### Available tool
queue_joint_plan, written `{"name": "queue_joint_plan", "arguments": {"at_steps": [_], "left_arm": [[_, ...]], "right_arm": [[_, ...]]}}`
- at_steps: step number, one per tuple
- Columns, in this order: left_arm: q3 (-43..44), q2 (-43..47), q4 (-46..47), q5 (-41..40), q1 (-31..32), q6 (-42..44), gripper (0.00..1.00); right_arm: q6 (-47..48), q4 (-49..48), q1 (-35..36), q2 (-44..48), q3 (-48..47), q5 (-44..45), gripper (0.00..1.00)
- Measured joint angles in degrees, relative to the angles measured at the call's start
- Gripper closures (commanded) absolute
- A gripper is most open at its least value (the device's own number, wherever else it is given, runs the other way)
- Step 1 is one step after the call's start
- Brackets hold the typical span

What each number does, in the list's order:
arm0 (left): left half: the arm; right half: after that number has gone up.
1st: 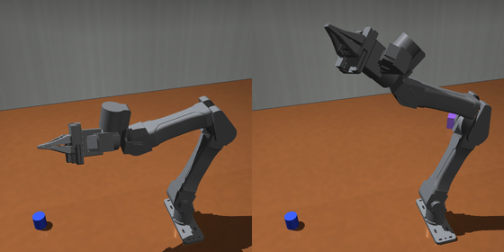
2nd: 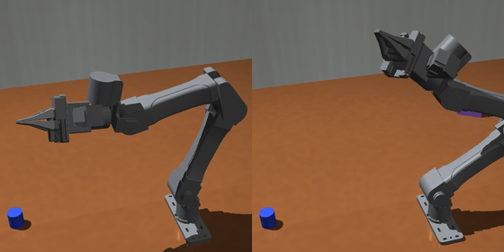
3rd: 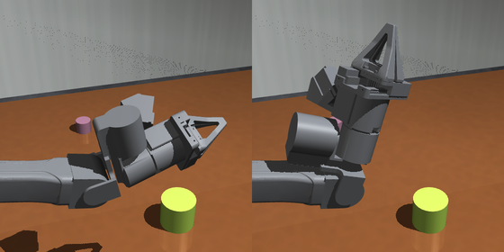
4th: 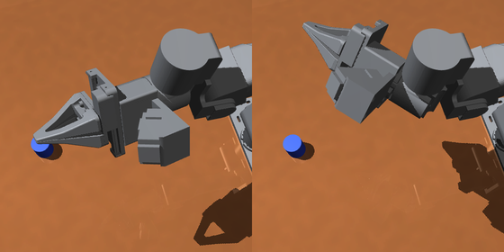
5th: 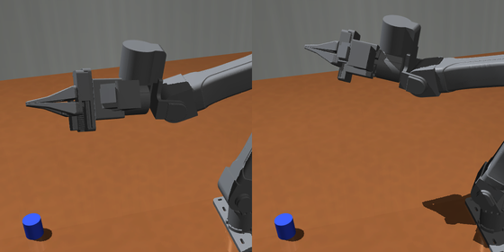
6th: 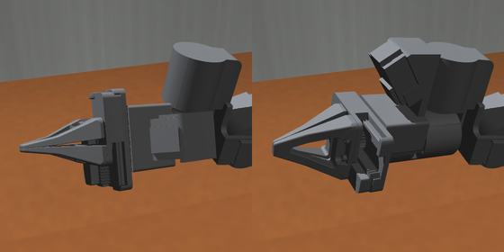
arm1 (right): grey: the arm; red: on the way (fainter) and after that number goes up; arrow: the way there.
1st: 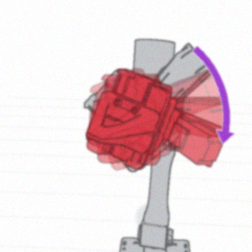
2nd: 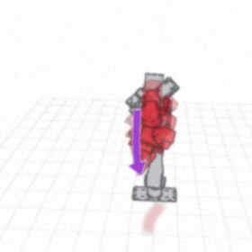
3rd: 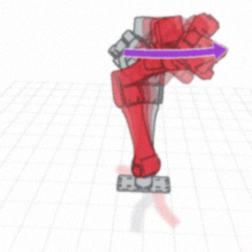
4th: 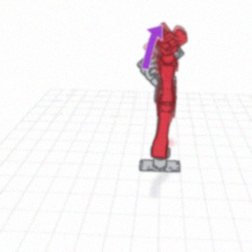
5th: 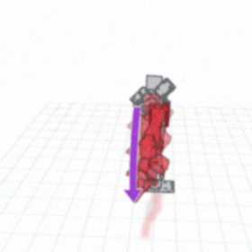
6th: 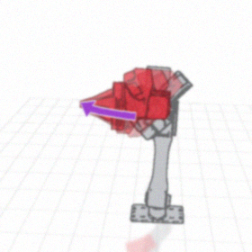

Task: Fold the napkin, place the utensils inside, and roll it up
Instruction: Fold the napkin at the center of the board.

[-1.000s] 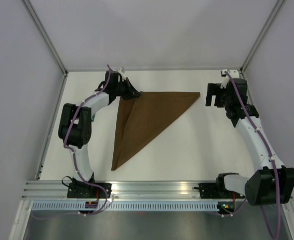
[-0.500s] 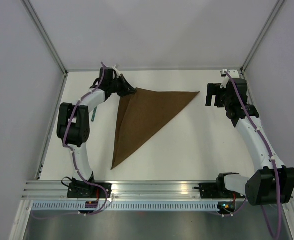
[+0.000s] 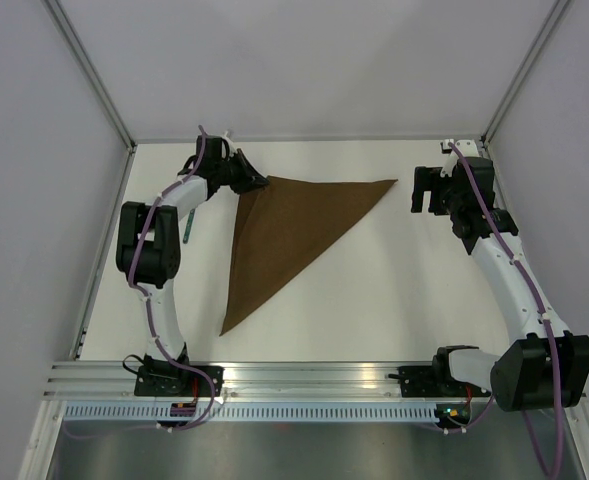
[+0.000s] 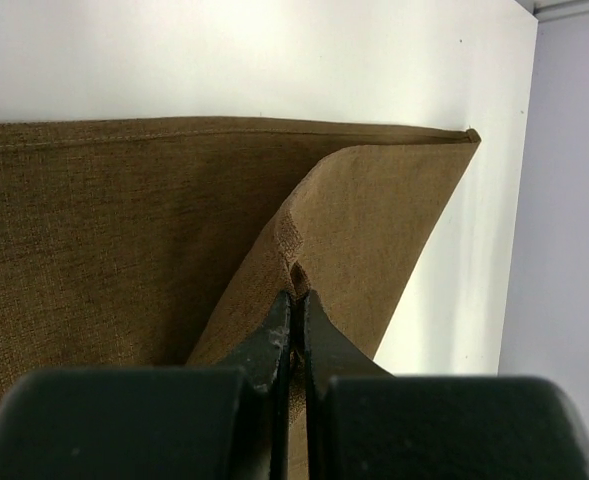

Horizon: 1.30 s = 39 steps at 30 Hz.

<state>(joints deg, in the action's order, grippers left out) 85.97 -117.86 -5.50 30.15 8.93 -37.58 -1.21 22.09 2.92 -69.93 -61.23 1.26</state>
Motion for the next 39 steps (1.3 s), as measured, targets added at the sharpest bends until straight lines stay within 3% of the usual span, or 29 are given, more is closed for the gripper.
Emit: {"name": "queue_joint_plan", "arguments": {"at_steps": [39], "left_arm": [[2.0, -0.3, -2.0, 0.0, -2.9, 0.0, 0.98]], "right_arm": [[0.2, 0.0, 0.2, -0.1, 0.0, 0.1, 0.02]]}}
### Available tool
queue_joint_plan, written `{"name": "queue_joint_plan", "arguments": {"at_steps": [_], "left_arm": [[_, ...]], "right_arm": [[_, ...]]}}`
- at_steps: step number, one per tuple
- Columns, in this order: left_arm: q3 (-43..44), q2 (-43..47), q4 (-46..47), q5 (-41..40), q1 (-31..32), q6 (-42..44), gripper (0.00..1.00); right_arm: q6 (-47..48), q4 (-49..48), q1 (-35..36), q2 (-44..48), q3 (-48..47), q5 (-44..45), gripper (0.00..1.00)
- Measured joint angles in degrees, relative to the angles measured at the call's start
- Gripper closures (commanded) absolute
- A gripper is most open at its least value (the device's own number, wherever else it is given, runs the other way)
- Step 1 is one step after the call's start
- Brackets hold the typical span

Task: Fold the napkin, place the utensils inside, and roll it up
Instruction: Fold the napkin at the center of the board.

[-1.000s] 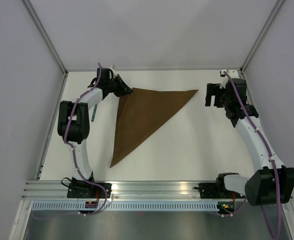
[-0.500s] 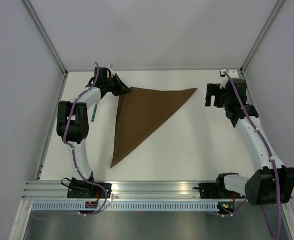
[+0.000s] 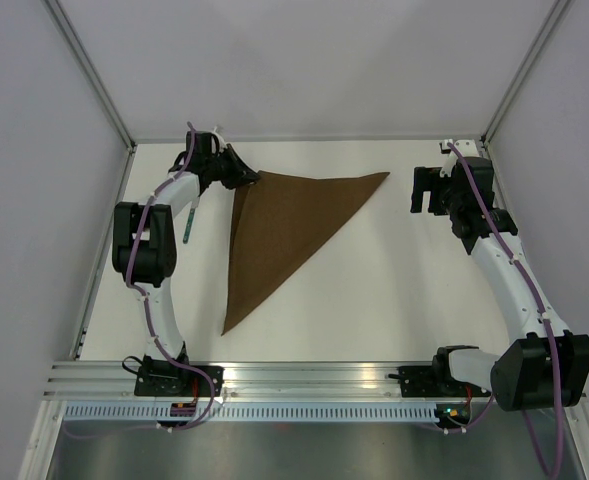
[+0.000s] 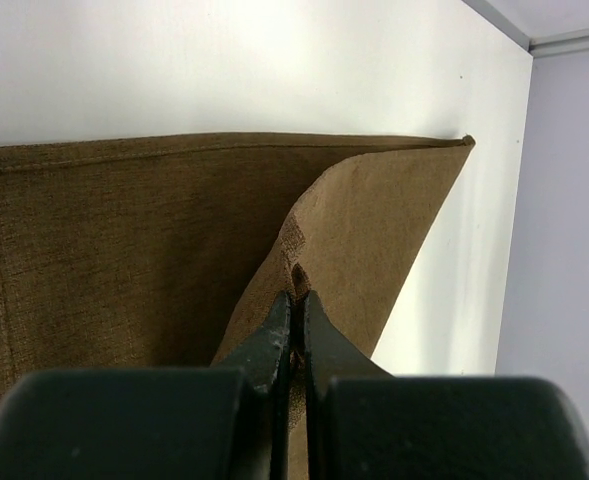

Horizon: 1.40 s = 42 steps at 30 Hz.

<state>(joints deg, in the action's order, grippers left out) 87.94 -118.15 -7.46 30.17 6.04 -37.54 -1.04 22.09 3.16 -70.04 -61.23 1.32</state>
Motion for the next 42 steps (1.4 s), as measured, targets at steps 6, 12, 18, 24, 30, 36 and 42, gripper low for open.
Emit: {"name": "queue_joint_plan", "arguments": {"at_steps": [6, 12, 18, 24, 30, 36, 42], "left_arm": [[0.7, 0.0, -0.2, 0.0, -0.2, 0.0, 0.98], [0.8, 0.0, -0.2, 0.1, -0.7, 0.0, 0.98], [1.4, 0.0, -0.2, 0.4, -1.1, 0.0, 0.98], [1.9, 0.0, -0.4, 0.4, -1.2, 0.0, 0.98], [2.2, 0.0, -0.8, 0.5, -1.6, 0.0, 0.98], [2.8, 0.0, -1.6, 0.5, -2.0, 0.0, 0.98], [4.2, 0.0, -1.9, 0.5, -2.8, 0.0, 0.98]], "right_arm": [[0.0, 0.0, 0.0, 0.0, 0.0, 0.0, 0.02], [0.1, 0.0, 0.0, 0.0, 0.0, 0.0, 0.02], [0.3, 0.0, 0.0, 0.0, 0.0, 0.0, 0.02], [0.3, 0.0, 0.0, -0.1, 0.1, 0.0, 0.02], [0.3, 0.0, 0.0, -0.1, 0.5, 0.0, 0.02], [0.4, 0.0, 0.0, -0.1, 0.6, 0.0, 0.02], [0.4, 0.0, 0.0, -0.1, 0.6, 0.0, 0.02]]}}
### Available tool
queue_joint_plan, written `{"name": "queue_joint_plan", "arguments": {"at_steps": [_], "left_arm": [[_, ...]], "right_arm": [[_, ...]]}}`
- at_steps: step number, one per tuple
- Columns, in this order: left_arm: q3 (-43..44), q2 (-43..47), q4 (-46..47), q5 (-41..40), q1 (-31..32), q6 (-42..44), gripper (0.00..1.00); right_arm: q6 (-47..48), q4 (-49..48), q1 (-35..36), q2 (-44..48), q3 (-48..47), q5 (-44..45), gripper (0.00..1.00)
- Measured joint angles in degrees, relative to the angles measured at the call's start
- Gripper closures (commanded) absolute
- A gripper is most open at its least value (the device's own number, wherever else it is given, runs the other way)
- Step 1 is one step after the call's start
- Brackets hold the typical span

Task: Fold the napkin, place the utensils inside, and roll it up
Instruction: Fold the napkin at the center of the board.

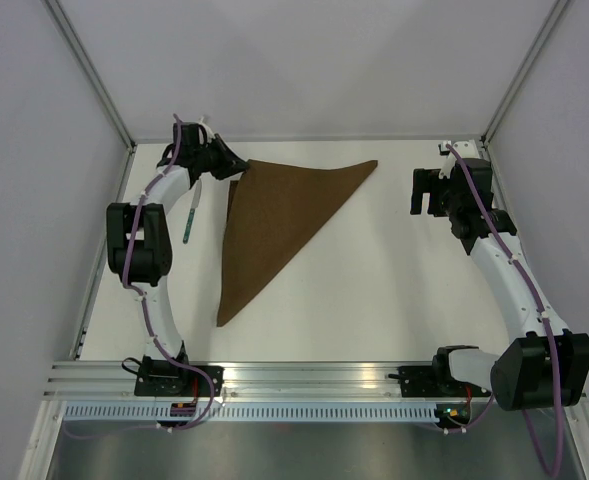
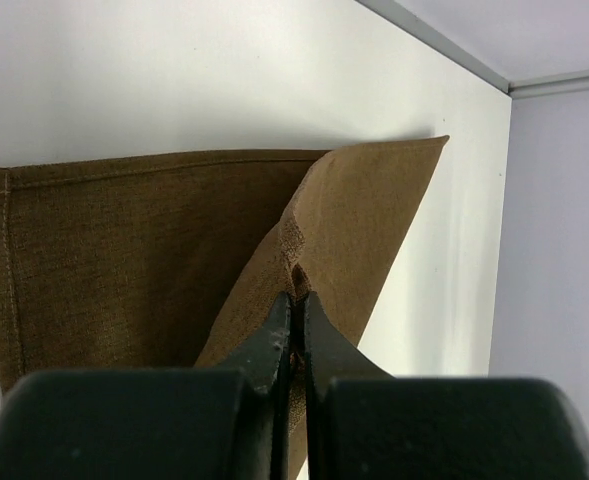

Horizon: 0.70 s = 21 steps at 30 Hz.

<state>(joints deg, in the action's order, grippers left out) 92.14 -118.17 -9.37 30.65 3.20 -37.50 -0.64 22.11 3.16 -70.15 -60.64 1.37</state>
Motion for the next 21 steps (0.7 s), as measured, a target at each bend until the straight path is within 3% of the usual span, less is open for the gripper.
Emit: {"name": "queue_joint_plan", "arguments": {"at_steps": [4, 5, 7, 8, 11, 16, 21], "left_arm": [[0.1, -0.8, 0.0, 0.0, -0.2, 0.0, 0.94], [0.2, -1.2, 0.0, 0.0, -0.2, 0.0, 0.78], [0.2, -2.2, 0.1, 0.0, -0.2, 0.6, 0.58], [0.2, -2.8, 0.0, 0.0, -0.2, 0.8, 0.41], [0.3, -4.4, -0.1, -0.2, -0.2, 1.2, 0.24], [0.3, -4.6, -0.8, -3.1, -0.6, 1.5, 0.15], [-1.5, -0.6, -1.9, -12.9, -1.2, 2.5, 0.13]], "right_arm": [[0.0, 0.0, 0.0, -0.1, 0.0, 0.0, 0.02], [0.0, 0.0, 0.0, -0.1, 0.0, 0.0, 0.02], [0.0, 0.0, 0.0, -0.1, 0.0, 0.0, 0.02], [0.0, 0.0, 0.0, -0.1, 0.0, 0.0, 0.02], [0.0, 0.0, 0.0, -0.1, 0.0, 0.0, 0.02], [0.0, 0.0, 0.0, -0.3, 0.2, -0.1, 0.02], [0.0, 0.2, 0.0, -0.7, 0.3, -0.4, 0.02]]}}
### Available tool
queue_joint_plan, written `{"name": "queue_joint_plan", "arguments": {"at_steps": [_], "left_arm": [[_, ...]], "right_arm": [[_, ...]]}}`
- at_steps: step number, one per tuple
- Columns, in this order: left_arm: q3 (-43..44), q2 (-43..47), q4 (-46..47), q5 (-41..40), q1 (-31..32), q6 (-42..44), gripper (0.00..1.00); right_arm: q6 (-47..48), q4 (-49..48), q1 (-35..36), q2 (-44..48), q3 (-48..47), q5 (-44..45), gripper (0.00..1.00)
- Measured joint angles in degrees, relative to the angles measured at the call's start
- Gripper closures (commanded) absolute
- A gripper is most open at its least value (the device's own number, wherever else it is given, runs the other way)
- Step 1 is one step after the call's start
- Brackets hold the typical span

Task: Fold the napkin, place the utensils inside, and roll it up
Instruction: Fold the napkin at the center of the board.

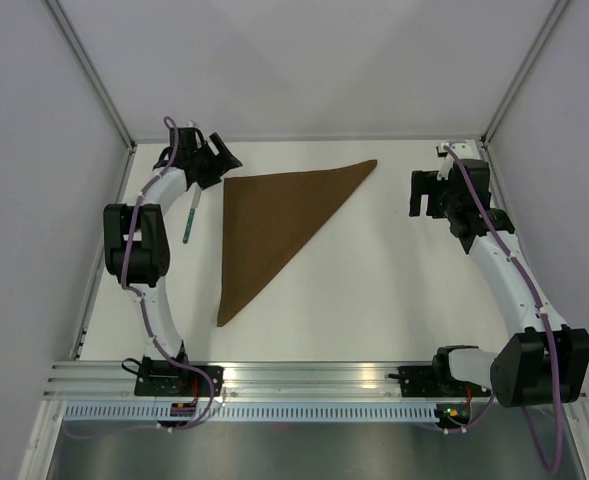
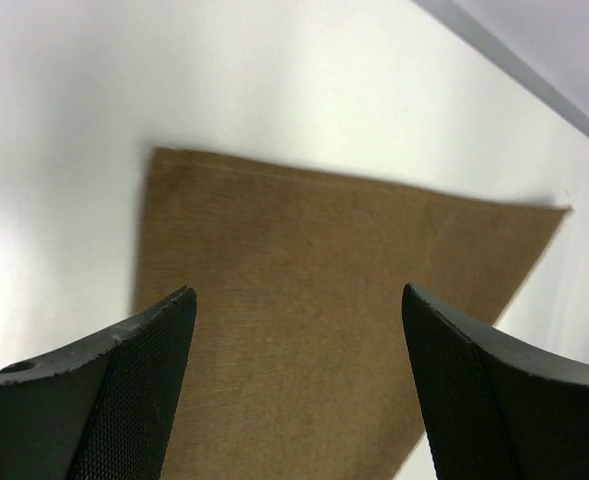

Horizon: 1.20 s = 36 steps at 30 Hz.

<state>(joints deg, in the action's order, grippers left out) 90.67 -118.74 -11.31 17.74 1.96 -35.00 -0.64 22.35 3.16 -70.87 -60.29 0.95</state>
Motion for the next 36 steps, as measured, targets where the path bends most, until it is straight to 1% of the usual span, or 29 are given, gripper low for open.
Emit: {"name": "queue_joint_plan", "arguments": {"at_steps": [7, 12, 15, 18, 19, 21, 23, 25, 29, 32, 33, 35, 36], "left_arm": [[-0.2, 6.8, -6.7, -15.8, -1.0, 4.7, 0.13], [-3.3, 8.3, -10.4, -22.1, -3.6, 7.4, 0.18], [-5.3, 7.8, -13.7, -24.1, -5.6, 9.3, 0.21], [-5.5, 6.6, -16.2, -25.2, -6.6, 11.0, 0.23], [-5.5, 6.2, -16.6, -25.2, -6.6, 11.6, 0.25], [-5.5, 5.3, -17.4, -25.1, -6.5, 12.7, 0.26], [-5.5, 4.2, -17.9, -24.1, -6.3, 13.9, 0.31], [-5.3, 3.3, -18.5, -23.4, -6.2, 14.5, 0.33], [-3.8, -0.5, -20.9, -23.1, -6.1, 15.9, 0.39], [-2.1, -1.8, -21.8, -23.1, -6.0, 17.0, 0.52], [-1.8, -2.1, -22.1, -23.2, -6.0, 17.3, 0.67], [-1.1, -2.6, -22.5, -23.6, -6.0, 18.0, 0.82], [-0.9, -2.7, -22.6, -23.3, -6.0, 18.1, 0.98]], "right_arm": [[0.0, 1.2, 0.0, -1.4, 0.0, -2.7, 0.03], [0.0, 2.4, 0.0, -2.2, 0.0, -5.2, 0.03], [0.0, 2.9, 0.0, -2.3, 0.0, -6.4, 0.04], [0.0, 3.0, 0.0, -2.4, 0.0, -7.3, 0.04], [0.0, 3.0, 0.0, -2.5, 0.0, -7.5, 0.04], [0.0, 3.0, 0.0, -2.9, 0.0, -7.8, 0.04], [0.0, 3.0, 0.0, -3.2, 0.0, -7.8, 0.04], [0.0, 3.1, 0.0, -3.3, 0.0, -7.9, 0.04], [0.0, 3.3, 0.0, -3.4, 0.0, -8.2, 0.04], [0.0, 3.5, 0.0, -3.8, 0.0, -8.5, 0.04], [0.0, 3.5, 0.0, -3.9, 0.0, -8.6, 0.04], [0.0, 3.7, 0.0, -4.1, 0.0, -8.7, 0.05], [0.0, 3.8, 0.0, -4.2, 0.0, -8.7, 0.05]]}}
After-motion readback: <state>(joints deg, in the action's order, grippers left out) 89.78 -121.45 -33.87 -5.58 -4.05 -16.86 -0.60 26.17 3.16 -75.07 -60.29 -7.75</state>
